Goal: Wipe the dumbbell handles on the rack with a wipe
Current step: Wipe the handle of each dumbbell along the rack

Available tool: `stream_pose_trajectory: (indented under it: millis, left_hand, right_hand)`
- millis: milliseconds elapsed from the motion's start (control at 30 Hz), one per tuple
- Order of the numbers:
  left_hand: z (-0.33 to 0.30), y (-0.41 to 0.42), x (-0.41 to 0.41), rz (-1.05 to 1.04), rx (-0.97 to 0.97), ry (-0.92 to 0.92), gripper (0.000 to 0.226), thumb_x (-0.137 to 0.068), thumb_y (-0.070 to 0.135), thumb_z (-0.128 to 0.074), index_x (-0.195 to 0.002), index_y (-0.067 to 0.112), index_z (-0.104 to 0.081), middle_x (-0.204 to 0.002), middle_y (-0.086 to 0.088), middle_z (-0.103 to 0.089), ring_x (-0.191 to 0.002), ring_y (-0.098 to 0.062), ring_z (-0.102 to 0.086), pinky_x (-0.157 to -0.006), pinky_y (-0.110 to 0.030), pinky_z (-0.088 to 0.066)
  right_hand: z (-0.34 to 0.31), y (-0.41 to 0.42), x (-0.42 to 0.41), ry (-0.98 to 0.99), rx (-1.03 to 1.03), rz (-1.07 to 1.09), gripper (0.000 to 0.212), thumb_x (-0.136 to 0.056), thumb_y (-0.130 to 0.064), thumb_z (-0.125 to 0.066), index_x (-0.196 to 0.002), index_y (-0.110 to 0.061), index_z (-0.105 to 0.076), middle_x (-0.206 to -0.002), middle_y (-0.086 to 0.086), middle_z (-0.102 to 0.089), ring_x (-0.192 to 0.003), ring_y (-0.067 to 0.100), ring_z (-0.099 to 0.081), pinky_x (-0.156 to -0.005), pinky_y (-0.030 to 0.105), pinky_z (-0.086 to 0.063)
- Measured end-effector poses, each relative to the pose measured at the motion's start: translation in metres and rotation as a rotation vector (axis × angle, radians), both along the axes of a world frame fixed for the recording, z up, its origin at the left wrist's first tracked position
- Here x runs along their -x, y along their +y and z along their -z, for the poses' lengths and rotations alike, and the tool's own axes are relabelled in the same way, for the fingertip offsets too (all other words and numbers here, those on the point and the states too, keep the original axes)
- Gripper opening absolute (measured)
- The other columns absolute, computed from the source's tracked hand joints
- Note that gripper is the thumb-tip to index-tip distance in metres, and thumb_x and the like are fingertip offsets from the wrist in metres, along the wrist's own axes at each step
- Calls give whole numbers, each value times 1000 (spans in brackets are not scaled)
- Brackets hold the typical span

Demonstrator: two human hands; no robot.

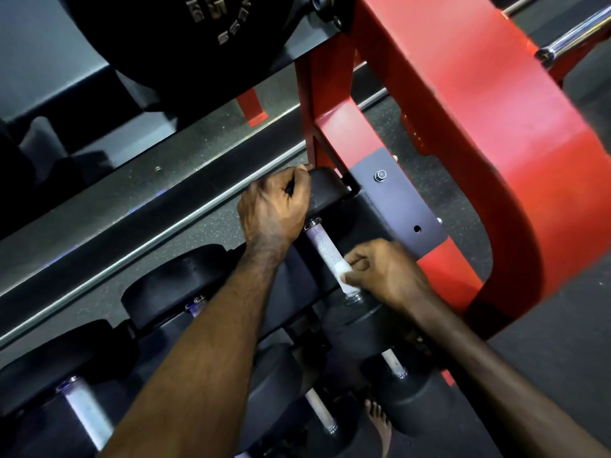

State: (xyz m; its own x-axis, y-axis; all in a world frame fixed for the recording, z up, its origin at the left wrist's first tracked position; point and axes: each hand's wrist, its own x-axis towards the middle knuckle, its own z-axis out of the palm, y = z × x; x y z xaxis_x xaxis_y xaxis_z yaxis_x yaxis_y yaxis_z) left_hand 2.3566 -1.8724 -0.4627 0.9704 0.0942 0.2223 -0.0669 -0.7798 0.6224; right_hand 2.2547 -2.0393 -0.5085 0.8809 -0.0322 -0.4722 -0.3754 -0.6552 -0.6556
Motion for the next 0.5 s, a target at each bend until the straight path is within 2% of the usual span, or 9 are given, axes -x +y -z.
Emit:
stream_pose_trajectory:
  millis: [67, 133, 233, 300, 367, 433, 500]
  left_hand:
    - [2, 1, 0, 7, 8, -4, 42, -102, 40, -52, -85, 11, -76, -54, -6, -48, -54, -22, -36, -65, -33, -27]
    - [3, 2, 0, 16, -5, -9, 41, -102, 42, -50, -90, 17, -81, -52, 1, -46, -52, -19, -37, -63, -32, -27]
    - [4, 2, -3, 8, -19, -14, 44, -101, 44, -49, -88, 14, -79, -61, -10, -61, -58, -24, -40, -64, -33, -27]
    - [5, 1, -4, 25, -28, -25, 45, -101, 45, -47, -93, 17, -81, -66, -12, -67, -59, -28, -45, -64, -34, -28]
    - [6, 2, -5, 32, -24, -29, 41, -102, 44, -49, -99, 21, -83, -70, -14, -69, -63, -34, -54, -64, -35, -31]
    - [7, 3, -4, 16, -32, -29, 41, -104, 43, -53, -92, 15, -81, -72, -17, -69, -63, -36, -51, -65, -35, -29]
    - [6, 4, -3, 13, -32, -18, 43, -104, 44, -53, -87, 12, -79, -68, -17, -67, -60, -34, -47, -65, -34, -28]
  right_hand:
    - [-3, 4, 13, -11, 67, 28, 24, -75, -32, -85, -98, -27, -79, -85, -10, -77, -80, 9, -73, -79, 34, -59]
    - [-7, 16, 9, -67, 75, 90, 30, -75, -31, -86, -104, -27, -78, -91, -9, -78, -86, 12, -74, -81, 34, -59]
    - [-10, 29, -4, -164, 48, 156, 35, -74, -29, -85, -107, -28, -75, -94, -10, -78, -89, 13, -74, -81, 36, -59]
    - [-9, 27, 2, -149, 81, 166, 30, -75, -29, -86, -102, -27, -72, -92, -9, -78, -89, 16, -74, -80, 37, -59]
    - [-7, 22, 18, -92, 150, 148, 27, -76, -30, -86, -98, -25, -71, -91, -7, -77, -91, 18, -73, -81, 37, -57]
    - [-7, 21, 26, -72, 174, 153, 28, -76, -31, -85, -98, -26, -70, -92, -7, -77, -93, 20, -73, -81, 36, -57]
    - [-11, 29, 17, -144, 166, 165, 29, -77, -34, -82, -101, -27, -68, -93, -5, -77, -92, 23, -73, -78, 38, -57]
